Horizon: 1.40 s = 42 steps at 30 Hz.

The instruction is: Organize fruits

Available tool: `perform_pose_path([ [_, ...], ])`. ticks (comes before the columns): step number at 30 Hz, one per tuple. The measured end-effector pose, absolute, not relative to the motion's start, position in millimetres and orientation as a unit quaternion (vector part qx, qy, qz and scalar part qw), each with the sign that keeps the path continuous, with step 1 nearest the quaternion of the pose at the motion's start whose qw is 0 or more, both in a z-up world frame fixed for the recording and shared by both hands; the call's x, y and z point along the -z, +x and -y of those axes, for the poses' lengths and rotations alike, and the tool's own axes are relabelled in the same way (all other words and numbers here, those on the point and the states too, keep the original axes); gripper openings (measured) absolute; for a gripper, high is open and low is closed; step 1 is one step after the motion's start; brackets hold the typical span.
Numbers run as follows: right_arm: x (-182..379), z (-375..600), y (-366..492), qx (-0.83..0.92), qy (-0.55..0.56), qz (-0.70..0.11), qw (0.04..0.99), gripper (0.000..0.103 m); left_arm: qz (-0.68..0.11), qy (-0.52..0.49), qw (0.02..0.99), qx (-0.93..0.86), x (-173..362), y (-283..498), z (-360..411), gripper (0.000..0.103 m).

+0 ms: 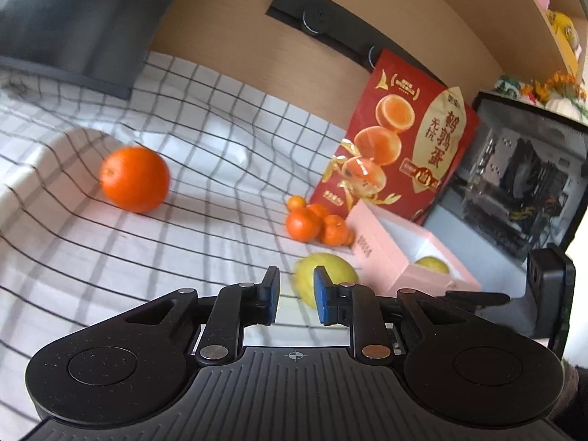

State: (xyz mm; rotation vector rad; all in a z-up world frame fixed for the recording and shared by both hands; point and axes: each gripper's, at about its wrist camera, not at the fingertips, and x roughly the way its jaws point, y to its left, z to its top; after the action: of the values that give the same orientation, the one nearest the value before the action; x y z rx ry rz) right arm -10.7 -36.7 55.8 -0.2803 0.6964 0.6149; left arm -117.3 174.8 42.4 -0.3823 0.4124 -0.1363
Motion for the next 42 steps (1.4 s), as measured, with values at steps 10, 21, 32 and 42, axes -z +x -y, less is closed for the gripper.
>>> perform_pose_path([
  [10, -72, 26, -36, -0.421, -0.041, -0.342, 0.839, 0.073, -0.186, -0.241, 0.953, 0.002, -38, -129, -209, 0.023],
  [21, -66, -37, -59, -0.510, -0.050, -0.372, 0.774, 0.073, -0.230, -0.247, 0.941, -0.010, -21, -124, -212, 0.023],
  [32, -63, -61, -82, -0.551, -0.093, -0.371, 0.742, 0.042, -0.226, -0.244, 0.943, 0.001, -22, -125, -210, 0.023],
  [42, -75, -4, -36, -0.355, -0.125, -0.330, 0.866, 0.042, -0.219, -0.243, 0.945, 0.003, -25, -123, -205, 0.023],
])
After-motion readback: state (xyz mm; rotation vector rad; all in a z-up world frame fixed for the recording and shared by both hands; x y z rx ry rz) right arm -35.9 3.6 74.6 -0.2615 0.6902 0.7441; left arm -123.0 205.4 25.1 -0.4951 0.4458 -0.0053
